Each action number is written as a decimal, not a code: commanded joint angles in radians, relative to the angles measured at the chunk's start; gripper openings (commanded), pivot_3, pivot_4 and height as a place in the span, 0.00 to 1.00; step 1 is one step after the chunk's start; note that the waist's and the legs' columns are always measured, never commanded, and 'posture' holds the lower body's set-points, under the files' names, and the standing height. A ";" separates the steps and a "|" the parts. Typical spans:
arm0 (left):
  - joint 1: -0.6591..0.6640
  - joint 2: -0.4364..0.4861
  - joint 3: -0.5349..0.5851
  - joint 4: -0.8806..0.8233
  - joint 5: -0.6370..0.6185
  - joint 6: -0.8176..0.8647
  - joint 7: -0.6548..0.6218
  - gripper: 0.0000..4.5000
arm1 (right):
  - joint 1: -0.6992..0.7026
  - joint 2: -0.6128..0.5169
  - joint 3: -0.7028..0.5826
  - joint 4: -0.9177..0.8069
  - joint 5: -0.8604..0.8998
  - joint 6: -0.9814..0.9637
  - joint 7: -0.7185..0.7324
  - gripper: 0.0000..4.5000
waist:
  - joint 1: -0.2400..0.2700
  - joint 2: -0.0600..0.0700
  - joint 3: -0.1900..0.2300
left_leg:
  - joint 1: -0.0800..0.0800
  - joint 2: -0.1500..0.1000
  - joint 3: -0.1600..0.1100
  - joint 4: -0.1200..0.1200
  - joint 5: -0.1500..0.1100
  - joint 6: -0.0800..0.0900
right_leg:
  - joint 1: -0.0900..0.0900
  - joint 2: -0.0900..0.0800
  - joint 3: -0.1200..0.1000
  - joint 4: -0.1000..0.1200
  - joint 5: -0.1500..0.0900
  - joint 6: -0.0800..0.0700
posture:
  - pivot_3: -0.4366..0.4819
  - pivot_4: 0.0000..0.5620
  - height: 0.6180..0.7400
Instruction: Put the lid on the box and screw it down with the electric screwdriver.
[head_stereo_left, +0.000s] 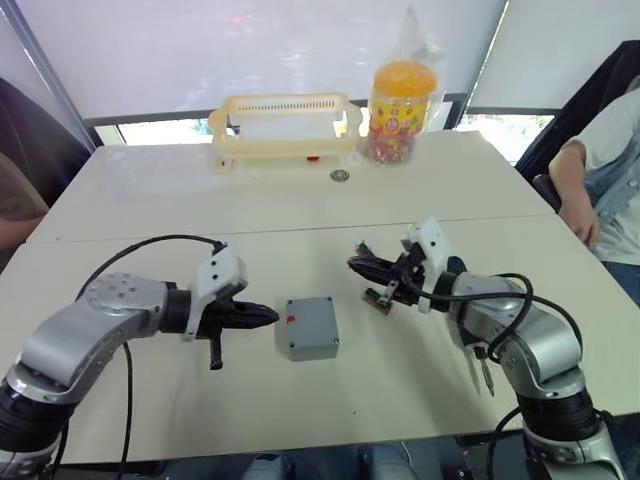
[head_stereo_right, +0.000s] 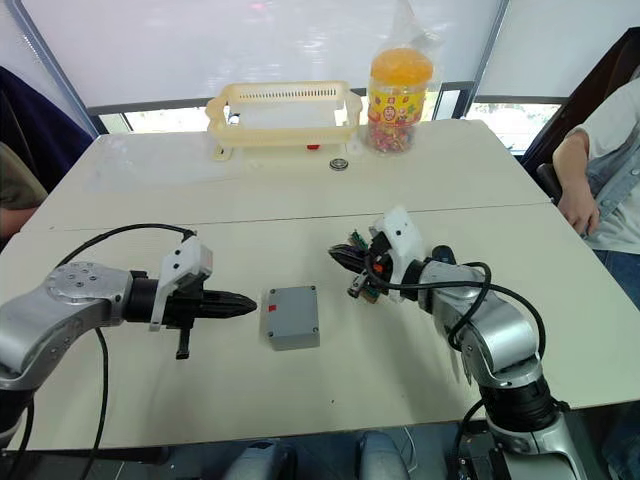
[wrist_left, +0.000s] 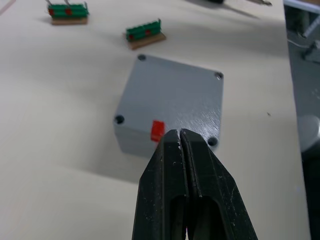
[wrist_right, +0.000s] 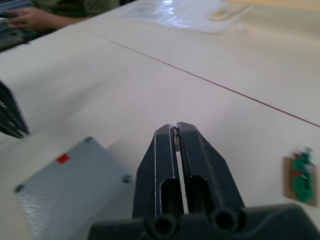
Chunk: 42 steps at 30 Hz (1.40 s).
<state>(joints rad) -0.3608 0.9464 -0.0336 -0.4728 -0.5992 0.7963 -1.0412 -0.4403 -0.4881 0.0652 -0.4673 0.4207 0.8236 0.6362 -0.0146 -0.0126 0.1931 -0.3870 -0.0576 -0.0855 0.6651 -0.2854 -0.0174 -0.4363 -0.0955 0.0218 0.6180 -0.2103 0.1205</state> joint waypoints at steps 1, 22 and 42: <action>-0.016 0.027 0.017 -0.004 0.005 -0.020 -0.025 0.00 | -0.002 0.005 0.037 -0.032 0.016 -0.003 0.008 0.01 | 0.000 0.000 0.000 | 0.000 0.000 0.000 0.000 0.000 0.000 | 0.000 0.000 0.000 0.000 0.000 0.000 | 0.48 0.27 1.00; 0.026 0.027 0.065 -0.019 -0.019 -0.002 0.020 0.00 | 0.019 -0.010 0.157 0.077 -0.075 -0.119 0.057 0.01 | 0.000 0.000 0.000 | 0.000 0.000 0.000 0.000 0.000 0.000 | 0.000 0.000 0.000 0.000 0.000 0.000 | 0.48 0.27 1.00; 0.010 0.009 0.043 -0.011 -0.015 -0.011 0.032 0.00 | 0.036 -0.003 0.158 0.092 -0.101 -0.136 0.053 0.01 | 0.001 0.000 0.000 | 0.000 0.000 0.000 0.000 0.000 0.000 | 0.000 0.000 0.000 0.000 0.000 0.000 | 0.48 0.27 1.00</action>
<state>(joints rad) -0.3303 0.9558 -0.0051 -0.4726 -0.6133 0.7979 -1.0087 -0.4011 -0.4926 0.2260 -0.3657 0.3245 0.7087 0.6881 -0.0141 -0.0127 0.1931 -0.3870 -0.0577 -0.0855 0.6651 -0.2853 -0.0175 -0.4365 -0.0955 0.0219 0.6182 -0.2103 0.1205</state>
